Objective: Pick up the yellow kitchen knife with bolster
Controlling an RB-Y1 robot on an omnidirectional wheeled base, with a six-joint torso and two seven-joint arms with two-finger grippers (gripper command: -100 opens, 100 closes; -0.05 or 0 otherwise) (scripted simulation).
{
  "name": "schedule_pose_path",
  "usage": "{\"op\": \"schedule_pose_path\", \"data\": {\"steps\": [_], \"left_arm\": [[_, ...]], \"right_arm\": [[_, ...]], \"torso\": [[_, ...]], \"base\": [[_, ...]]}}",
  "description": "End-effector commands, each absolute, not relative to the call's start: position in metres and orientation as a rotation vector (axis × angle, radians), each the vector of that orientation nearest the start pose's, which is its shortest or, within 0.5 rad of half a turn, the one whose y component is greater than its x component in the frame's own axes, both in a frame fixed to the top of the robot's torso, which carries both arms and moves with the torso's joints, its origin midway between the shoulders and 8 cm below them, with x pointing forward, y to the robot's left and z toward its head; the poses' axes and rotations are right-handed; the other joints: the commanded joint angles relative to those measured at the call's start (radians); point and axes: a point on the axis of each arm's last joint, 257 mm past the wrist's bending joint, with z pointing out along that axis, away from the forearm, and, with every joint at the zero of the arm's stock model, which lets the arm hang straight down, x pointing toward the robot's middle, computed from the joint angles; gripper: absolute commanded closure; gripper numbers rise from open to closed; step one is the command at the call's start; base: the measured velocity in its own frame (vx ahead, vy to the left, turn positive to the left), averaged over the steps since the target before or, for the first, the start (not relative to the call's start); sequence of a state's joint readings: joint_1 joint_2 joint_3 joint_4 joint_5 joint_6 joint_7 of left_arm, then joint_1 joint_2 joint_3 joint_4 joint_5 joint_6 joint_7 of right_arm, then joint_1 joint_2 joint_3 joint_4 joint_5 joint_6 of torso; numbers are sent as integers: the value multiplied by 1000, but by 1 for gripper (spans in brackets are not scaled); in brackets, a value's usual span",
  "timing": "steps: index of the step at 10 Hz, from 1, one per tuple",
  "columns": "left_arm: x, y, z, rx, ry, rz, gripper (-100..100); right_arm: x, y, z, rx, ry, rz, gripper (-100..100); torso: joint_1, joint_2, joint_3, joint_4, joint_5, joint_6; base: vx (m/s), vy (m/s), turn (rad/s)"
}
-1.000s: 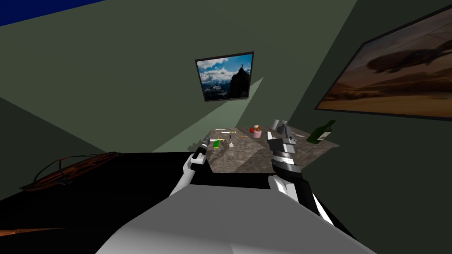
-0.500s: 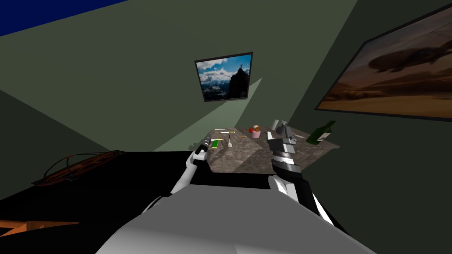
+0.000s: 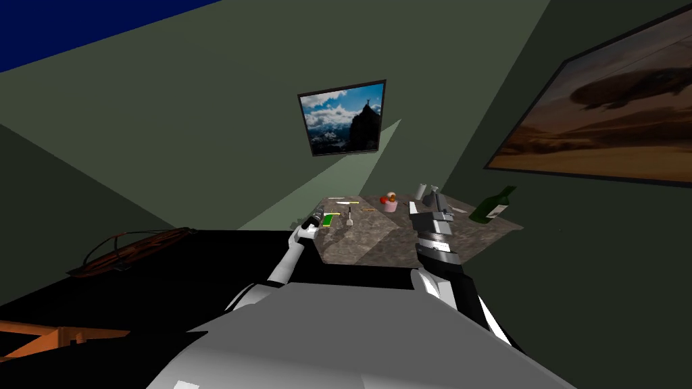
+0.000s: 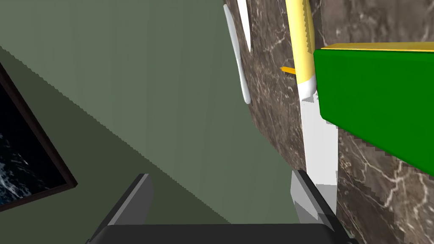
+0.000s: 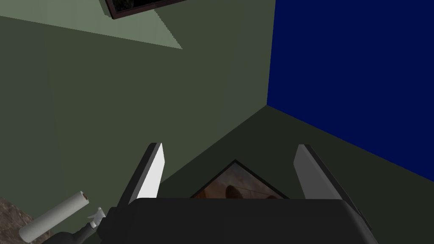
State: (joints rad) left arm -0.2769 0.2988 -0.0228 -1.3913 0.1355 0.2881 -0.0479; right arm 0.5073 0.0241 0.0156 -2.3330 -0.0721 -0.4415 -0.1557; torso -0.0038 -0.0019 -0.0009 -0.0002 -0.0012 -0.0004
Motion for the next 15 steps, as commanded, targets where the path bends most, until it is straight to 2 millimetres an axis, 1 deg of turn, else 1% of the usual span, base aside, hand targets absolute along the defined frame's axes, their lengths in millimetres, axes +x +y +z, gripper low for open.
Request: {"op": "schedule_pose_path", "data": {"steps": [1, 2, 3, 4, 5, 6, 7, 8, 9, 10, 11, 12, 13, 14, 15], "left_arm": [[617, 288, -239, -1193, 1503, -941, -100], [625, 290, -244, -1223, 1531, -918, -100], [625, 292, -248, -1229, 1535, -912, -100], [633, 294, -249, -1254, 1557, -893, -100], [631, 297, -256, -1266, 1564, -882, -100], [637, 301, -260, -1298, 1588, -856, -100], [637, 302, -263, -1303, 1591, -851, -100], [641, 307, -269, -1338, 1614, -823, -100], [646, 310, -267, -1359, 1625, -808, -100], [644, 313, -275, -1376, 1636, -791, -100], [649, 317, -275, -1403, 1650, -770, -100], [647, 319, -280, -1412, 1654, -762, -100], [650, 324, -282, -1443, 1668, -738, -100], [652, 328, -281, -1468, 1678, -719, -100], [650, 331, -287, -1481, 1683, -707, -100]], "right_arm": [[342, -285, 35, 787, 506, 1503, 0], [342, -285, 35, 786, 506, 1503, 0], [342, -285, 35, 786, 506, 1503, 0], [342, -285, 35, 786, 506, 1503, 0], [342, -285, 35, 786, 506, 1503, 0], [342, -285, 35, 786, 506, 1503, 0], [342, -285, 35, 786, 506, 1503, 0], [342, -285, 35, 786, 506, 1503, 0], [342, -285, 35, 786, 506, 1503, 0], [342, -285, 35, 787, 506, 1503, 0], [342, -285, 35, 786, 506, 1503, 0], [342, -285, 35, 786, 506, 1503, 0], [342, -285, 35, 786, 506, 1503, 0], [342, -285, 35, 786, 506, 1503, 0], [342, -285, 35, 786, 506, 1503, 0]], "torso": [[0, 0, 0, 0, 0, 0], [1, 0, 0, 0, 0, 0], [1, 0, 0, 0, 0, 0], [1, 0, 0, 0, 0, 0], [1, 0, 0, 0, 0, 0], [1, 0, 0, 0, 0, 0], [1, -1, 0, 0, 0, 0], [2, 0, 0, 0, 0, 0], [2, -1, 0, 0, 0, 0], [1, -1, -1, 0, 0, 0], [1, -1, -1, 0, 0, 0], [1, -1, -1, 0, 0, 0], [2, 0, 0, 0, 0, 0], [2, 0, 0, 0, 0, 0], [1, -1, -1, 0, 0, 0]], "base": [[10, -50, 26], [9, -58, 55], [13, -49, 30], [21, -51, 51], [21, -46, 24], [24, -47, 51], [17, -43, 34], [29, -45, 56], [40, -66, 73], [31, -56, 30], [29, -54, 58], [18, -42, 27], [19, -42, 42], [42, -59, 82], [35, -42, 35]]}}
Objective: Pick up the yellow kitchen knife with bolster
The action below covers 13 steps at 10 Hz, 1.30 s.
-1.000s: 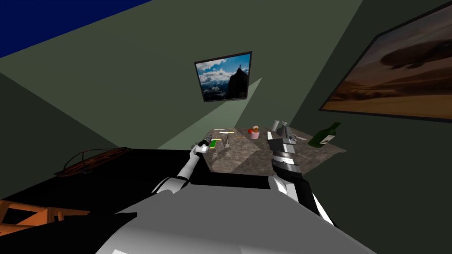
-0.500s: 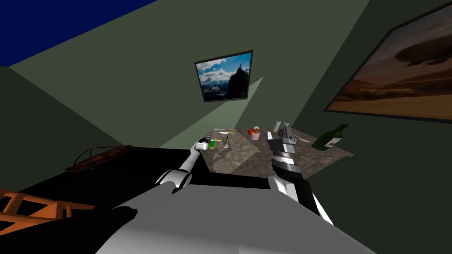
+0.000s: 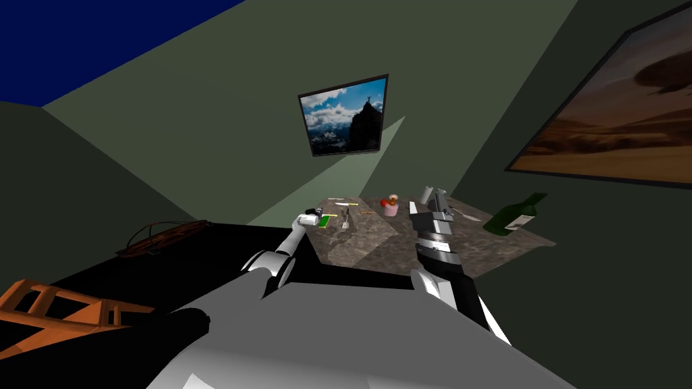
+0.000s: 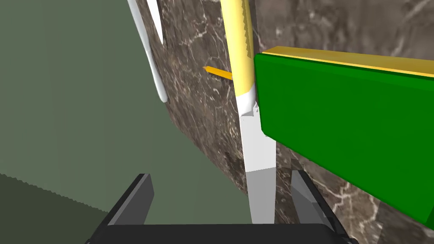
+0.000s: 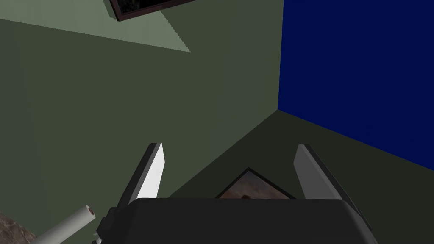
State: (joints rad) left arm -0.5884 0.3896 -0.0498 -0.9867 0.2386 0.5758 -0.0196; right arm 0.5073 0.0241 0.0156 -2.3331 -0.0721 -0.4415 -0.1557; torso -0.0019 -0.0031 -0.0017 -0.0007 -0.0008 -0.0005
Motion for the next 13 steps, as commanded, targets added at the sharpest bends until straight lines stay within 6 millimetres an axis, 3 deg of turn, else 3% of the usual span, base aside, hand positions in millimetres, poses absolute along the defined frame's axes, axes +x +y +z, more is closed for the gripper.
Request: {"op": "schedule_pose_path", "data": {"steps": [1, 7, 8, 9, 10, 11, 13], "left_arm": [[650, 336, -290, -1513, 1694, -682, -100], [648, 357, -298, -1620, 1719, -600, -100], [648, 358, -298, -1623, 1720, -597, 0], [644, 359, -309, -1623, 1716, -596, -100], [645, 358, -305, -1625, 1719, -594, -100], [645, 358, -305, -1624, 1718, -596, 100], [645, 358, -305, -1624, 1718, -596, 100]], "right_arm": [[342, -285, 35, 786, 506, 1503, 0], [342, -285, 35, 786, 506, 1503, 0], [342, -285, 35, 786, 506, 1503, 0], [342, -285, 35, 786, 506, 1503, 0], [342, -285, 35, 786, 506, 1503, 0], [342, -285, 35, 786, 506, 1503, 0], [342, -285, 35, 786, 506, 1503, 0]], "torso": [[0, 0, 0, 0, 0, 0], [1, 0, 0, 0, 0, 0], [2, 1, 1, 0, 1, 0], [3, 2, 1, 0, 1, 0], [4, -1, 0, 0, 1, 0], [4, 0, 0, 0, 1, 0], [3, 2, 1, 0, 1, 0]], "base": [[29, -34, 35], [38, -35, 45], [0, 0, 0], [70, 12, -27], [44, 9, -7], [5, 1, 1], [0, 0, 0]]}}
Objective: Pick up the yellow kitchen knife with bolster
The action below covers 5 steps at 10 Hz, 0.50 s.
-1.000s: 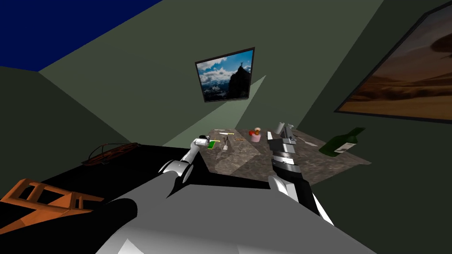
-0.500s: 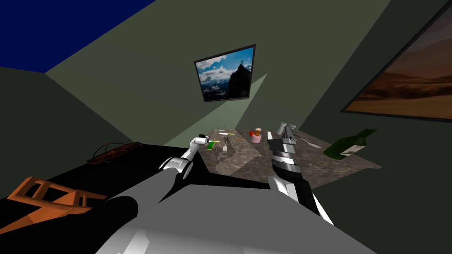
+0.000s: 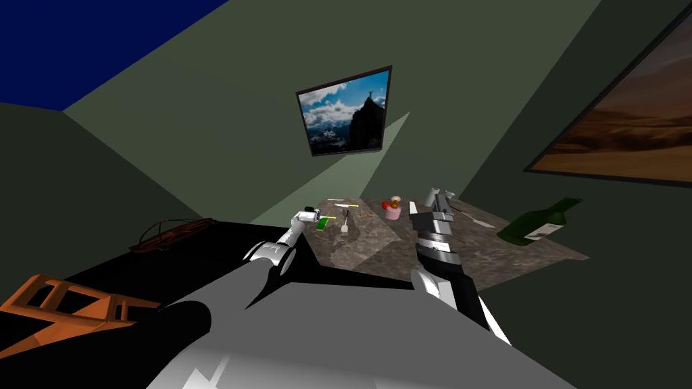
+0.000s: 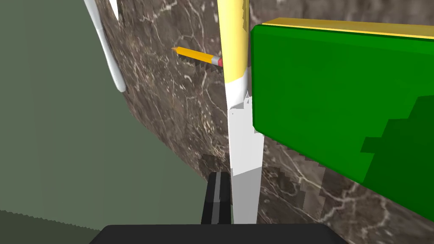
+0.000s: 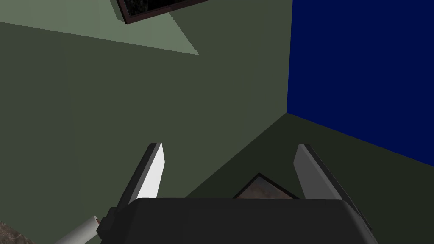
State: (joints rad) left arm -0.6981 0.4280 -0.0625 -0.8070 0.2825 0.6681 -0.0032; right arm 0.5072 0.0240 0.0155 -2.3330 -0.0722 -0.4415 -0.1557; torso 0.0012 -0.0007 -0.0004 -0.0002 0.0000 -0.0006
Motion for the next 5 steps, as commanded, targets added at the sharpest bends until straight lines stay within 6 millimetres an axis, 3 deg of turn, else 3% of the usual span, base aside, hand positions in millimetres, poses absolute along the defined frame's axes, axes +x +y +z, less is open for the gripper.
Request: {"op": "schedule_pose_path", "data": {"steps": [1, 2, 4, 5], "left_arm": [[645, 358, -305, -1624, 1718, -596, 100], [645, 358, -305, -1624, 1718, -596, 100], [648, 360, -296, -1621, 1727, -585, -100], [648, 361, -293, -1622, 1734, -577, -100]], "right_arm": [[342, -285, 35, 786, 506, 1503, 0], [342, -285, 35, 786, 506, 1503, 0], [342, -285, 35, 786, 506, 1503, 0], [342, -285, 35, 786, 506, 1503, 0]], "torso": [[0, 0, 0, 0, 0, 0], [0, 0, 0, 0, 0, 0], [0, 0, 0, 0, 0, 0], [4, 0, 0, 0, 1, 0]], "base": [[0, 0, 0], [0, 0, 0], [7, 34, -2], [33, 117, -17]]}}
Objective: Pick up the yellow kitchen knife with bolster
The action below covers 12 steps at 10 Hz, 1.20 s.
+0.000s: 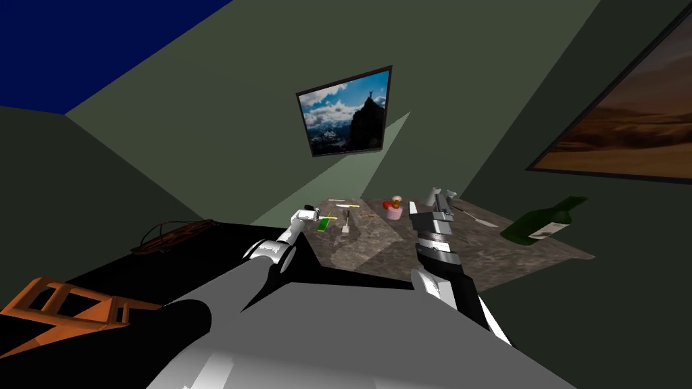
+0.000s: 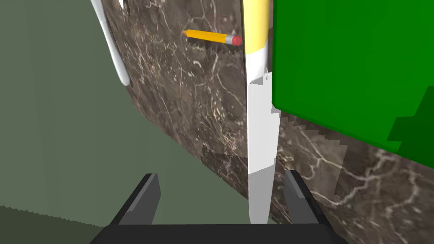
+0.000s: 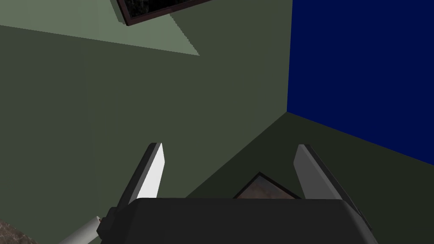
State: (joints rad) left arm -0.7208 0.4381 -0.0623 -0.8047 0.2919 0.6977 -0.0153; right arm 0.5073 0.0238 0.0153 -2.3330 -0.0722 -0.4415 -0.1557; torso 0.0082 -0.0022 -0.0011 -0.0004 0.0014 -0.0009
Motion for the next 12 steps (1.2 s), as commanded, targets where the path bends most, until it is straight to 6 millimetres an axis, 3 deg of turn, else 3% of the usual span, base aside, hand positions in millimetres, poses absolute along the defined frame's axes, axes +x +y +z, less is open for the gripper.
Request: {"op": "schedule_pose_path", "data": {"steps": [1, 12], "left_arm": [[648, 363, -290, -1625, 1742, -568, -100], [627, 377, -269, -1699, 1894, -409, -100]], "right_arm": [[342, -285, 35, 786, 506, 1503, 0], [342, -285, 35, 786, 506, 1503, 0]], "torso": [[0, 0, 0, 0, 0, 0], [1, -1, -1, 0, 0, 0]], "base": [[12, 112, -16], [30, 113, -12]]}}
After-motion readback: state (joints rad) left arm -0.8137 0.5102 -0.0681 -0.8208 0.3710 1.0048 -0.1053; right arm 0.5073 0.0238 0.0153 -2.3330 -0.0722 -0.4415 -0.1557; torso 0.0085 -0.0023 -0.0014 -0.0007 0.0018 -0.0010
